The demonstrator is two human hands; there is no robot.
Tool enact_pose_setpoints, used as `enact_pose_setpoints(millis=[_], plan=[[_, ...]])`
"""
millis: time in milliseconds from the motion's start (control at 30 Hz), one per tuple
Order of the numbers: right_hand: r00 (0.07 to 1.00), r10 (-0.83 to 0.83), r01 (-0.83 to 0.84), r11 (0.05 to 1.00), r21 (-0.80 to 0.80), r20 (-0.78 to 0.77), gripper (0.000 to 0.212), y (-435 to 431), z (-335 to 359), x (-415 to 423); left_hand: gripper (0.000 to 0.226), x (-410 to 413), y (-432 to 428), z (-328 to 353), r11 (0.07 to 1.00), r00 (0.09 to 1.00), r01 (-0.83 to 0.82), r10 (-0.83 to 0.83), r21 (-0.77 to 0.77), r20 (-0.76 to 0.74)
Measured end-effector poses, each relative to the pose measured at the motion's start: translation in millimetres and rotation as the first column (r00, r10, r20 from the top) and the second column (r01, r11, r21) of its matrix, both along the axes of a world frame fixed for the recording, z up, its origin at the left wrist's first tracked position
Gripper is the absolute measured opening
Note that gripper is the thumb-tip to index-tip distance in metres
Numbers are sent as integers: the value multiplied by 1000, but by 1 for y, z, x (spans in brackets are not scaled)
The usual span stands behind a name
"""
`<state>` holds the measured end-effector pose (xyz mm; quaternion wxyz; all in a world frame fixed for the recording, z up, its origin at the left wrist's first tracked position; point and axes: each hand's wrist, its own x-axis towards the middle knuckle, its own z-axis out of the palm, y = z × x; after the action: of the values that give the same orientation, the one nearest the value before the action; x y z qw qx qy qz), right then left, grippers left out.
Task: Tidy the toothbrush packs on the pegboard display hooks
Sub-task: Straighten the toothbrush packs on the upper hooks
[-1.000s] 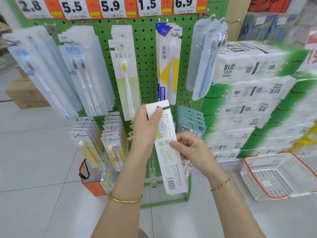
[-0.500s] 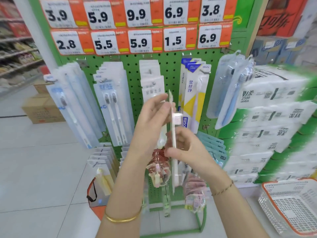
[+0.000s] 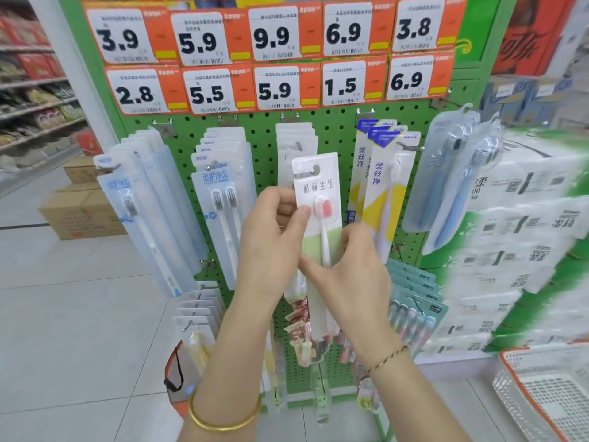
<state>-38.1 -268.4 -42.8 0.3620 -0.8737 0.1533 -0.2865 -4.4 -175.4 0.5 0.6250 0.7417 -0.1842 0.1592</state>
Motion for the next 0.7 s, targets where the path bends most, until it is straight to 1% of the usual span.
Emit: enact_pose_setpoints(millis=[200, 334, 367, 434, 500, 534, 600, 700], plan=[[1000, 20, -19, 998, -63, 6, 66, 0, -3, 8, 12, 8, 2, -2, 1000, 1000, -5, 5, -25, -12], [996, 80, -78, 993, -85, 28, 63, -6, -12, 10, 14, 17, 3, -8, 1000, 1000, -9, 9, 14, -24], [993, 98, -93, 993, -73, 66, 61, -8, -12, 11, 14, 20, 3, -9, 1000, 1000, -15, 15, 27, -19], [968, 116, -105, 993, -61, 221, 49, -13, -6, 15, 15, 25, 2, -10, 998, 1000, -28, 29, 48, -10], [929, 114, -85, 992, -95, 351, 34, -18, 13, 24, 15, 29, 1, -11, 997, 999, -45, 46, 69, -2], [920, 112, -67, 989, -132, 375, 31, -21, 27, 31, 14, 30, 1, -11, 995, 998, -55, 55, 81, 4], [936, 112, -37, 974, -224, 334, 29, -27, 59, 45, 10, 32, 1, -10, 993, 998, -67, 66, 101, 16], [978, 124, -58, 935, -351, 169, 31, -35, 100, 66, 6, 35, 1, -9, 987, 996, -87, 83, 136, 31]])
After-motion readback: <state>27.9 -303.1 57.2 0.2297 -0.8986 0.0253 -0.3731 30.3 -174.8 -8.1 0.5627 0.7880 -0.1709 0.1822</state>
